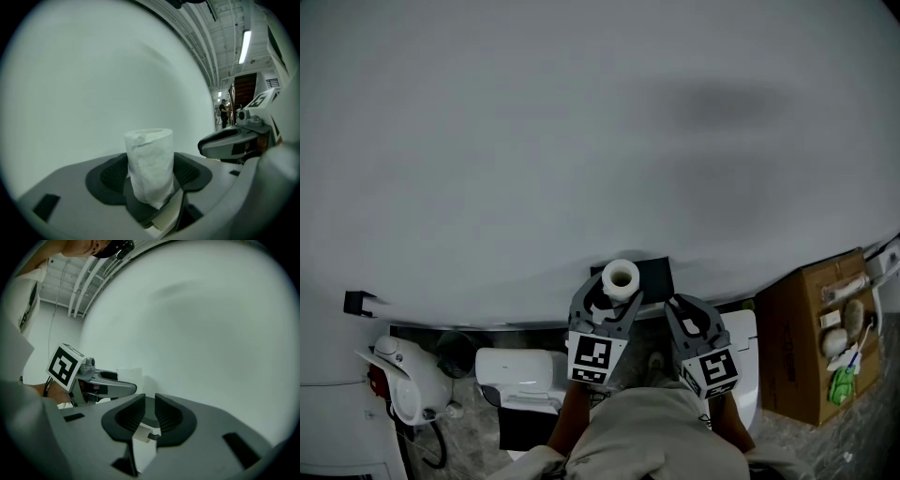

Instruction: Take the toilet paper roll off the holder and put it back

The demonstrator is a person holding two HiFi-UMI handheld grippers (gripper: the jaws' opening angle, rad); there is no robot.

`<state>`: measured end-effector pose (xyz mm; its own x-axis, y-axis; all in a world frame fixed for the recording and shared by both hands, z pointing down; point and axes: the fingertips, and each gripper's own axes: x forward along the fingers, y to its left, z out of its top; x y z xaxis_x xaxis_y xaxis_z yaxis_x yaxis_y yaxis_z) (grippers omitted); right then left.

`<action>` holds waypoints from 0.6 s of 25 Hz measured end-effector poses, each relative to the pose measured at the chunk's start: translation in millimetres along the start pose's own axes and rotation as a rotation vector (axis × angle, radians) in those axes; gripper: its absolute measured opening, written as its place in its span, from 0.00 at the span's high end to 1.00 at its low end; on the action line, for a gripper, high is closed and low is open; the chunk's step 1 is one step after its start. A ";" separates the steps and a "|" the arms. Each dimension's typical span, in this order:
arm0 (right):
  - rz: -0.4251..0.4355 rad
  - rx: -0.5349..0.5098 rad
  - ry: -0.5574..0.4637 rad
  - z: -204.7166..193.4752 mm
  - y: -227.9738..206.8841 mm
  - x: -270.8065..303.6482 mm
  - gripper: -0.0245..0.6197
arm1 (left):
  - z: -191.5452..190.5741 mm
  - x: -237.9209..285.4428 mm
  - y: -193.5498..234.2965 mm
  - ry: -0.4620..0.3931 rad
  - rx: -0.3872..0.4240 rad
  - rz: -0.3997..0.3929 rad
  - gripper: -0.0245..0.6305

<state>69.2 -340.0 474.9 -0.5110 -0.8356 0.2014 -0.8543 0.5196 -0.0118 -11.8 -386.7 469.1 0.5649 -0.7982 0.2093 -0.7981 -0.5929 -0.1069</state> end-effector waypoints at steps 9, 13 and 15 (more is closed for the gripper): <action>-0.005 0.000 -0.003 1.7 0.0 -0.2 0.87 | 0.3 2.0 1.6 -0.002 -0.005 -0.005 0.51; -0.014 -0.005 -0.004 1.7 0.5 -3.5 0.87 | 1.2 -0.1 0.3 -0.003 -0.001 -0.008 0.51; -0.020 -0.009 -0.003 1.4 0.1 -4.4 0.87 | 1.2 -0.3 0.1 -0.003 0.001 -0.011 0.51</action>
<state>71.2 -336.5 472.7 -0.4945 -0.8463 0.1983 -0.8633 0.5047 0.0014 -11.8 -386.6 467.9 0.5743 -0.7919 0.2075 -0.7915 -0.6019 -0.1060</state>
